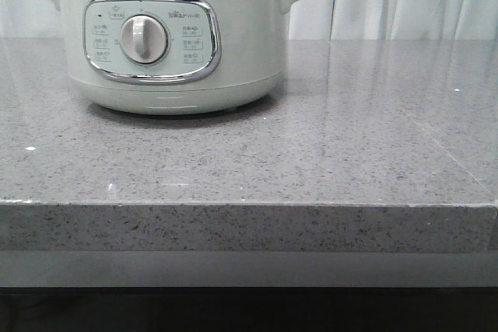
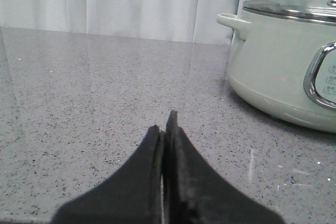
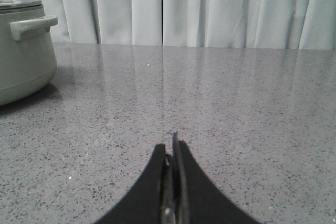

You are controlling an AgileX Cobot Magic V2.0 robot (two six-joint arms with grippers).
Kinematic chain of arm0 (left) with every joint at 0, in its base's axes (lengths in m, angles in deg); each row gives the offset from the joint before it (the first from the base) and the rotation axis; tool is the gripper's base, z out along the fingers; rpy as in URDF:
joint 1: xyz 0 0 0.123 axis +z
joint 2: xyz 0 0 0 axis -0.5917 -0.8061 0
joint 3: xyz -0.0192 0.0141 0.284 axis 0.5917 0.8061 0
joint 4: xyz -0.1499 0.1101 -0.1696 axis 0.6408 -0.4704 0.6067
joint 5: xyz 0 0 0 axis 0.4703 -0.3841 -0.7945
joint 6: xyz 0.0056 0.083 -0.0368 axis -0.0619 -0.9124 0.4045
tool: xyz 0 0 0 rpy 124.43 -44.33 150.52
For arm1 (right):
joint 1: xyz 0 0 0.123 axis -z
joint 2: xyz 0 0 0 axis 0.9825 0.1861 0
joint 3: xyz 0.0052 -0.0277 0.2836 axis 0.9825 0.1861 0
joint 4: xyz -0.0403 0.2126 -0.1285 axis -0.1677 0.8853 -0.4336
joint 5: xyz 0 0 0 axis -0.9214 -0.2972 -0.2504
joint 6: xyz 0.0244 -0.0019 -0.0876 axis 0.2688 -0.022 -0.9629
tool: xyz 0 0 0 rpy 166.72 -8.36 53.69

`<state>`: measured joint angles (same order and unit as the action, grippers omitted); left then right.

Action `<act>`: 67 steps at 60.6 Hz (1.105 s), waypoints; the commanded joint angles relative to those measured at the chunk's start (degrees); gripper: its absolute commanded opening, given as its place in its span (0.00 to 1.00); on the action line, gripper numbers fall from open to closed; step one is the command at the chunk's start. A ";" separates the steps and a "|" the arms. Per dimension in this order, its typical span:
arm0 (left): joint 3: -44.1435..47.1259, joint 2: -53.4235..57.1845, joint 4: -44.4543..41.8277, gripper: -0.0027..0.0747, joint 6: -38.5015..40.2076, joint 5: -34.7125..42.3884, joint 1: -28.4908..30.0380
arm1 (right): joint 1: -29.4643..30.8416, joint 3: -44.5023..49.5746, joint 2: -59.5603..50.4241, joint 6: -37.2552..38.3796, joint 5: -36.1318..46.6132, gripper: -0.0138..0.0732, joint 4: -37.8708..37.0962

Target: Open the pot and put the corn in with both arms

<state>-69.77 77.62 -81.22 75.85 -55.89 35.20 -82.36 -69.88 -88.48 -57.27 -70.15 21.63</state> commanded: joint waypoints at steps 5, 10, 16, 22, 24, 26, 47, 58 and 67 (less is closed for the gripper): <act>0.09 0.98 0.58 0.01 0.06 4.34 -0.03 | 1.38 0.07 -1.42 1.06 6.06 0.08 -0.61; 0.09 0.98 0.58 0.01 0.06 4.34 -0.03 | 1.99 0.07 -1.42 2.50 5.98 0.08 -0.61; 0.09 0.98 0.58 0.01 0.06 4.34 -0.03 | 2.25 0.07 -1.42 2.87 5.98 0.08 -0.96; 0.09 0.98 0.58 0.01 0.06 4.34 -0.03 | 2.25 0.07 -1.42 2.56 5.98 0.08 -1.24; 0.09 0.98 0.58 0.01 0.06 4.34 -0.03 | 2.25 0.07 -1.42 2.56 5.98 0.08 -1.24; 0.09 0.98 0.58 0.01 0.06 4.34 -0.03 | 2.25 0.07 -1.42 2.56 5.93 0.08 -1.38; 0.09 0.98 0.58 0.01 0.06 4.34 -0.03 | 2.25 0.07 -1.37 2.56 5.93 0.08 -1.38; 0.09 0.98 0.58 0.01 0.06 4.34 -0.03 | 2.25 0.07 -1.37 2.56 5.93 0.08 -1.38; 0.09 0.98 0.58 0.01 0.06 4.34 -0.03 | 2.25 0.07 -1.37 2.56 5.93 0.08 -1.38</act>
<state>-69.77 77.62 -81.12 75.85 -55.89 35.20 -80.42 -69.88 -88.48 -54.40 -69.33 20.82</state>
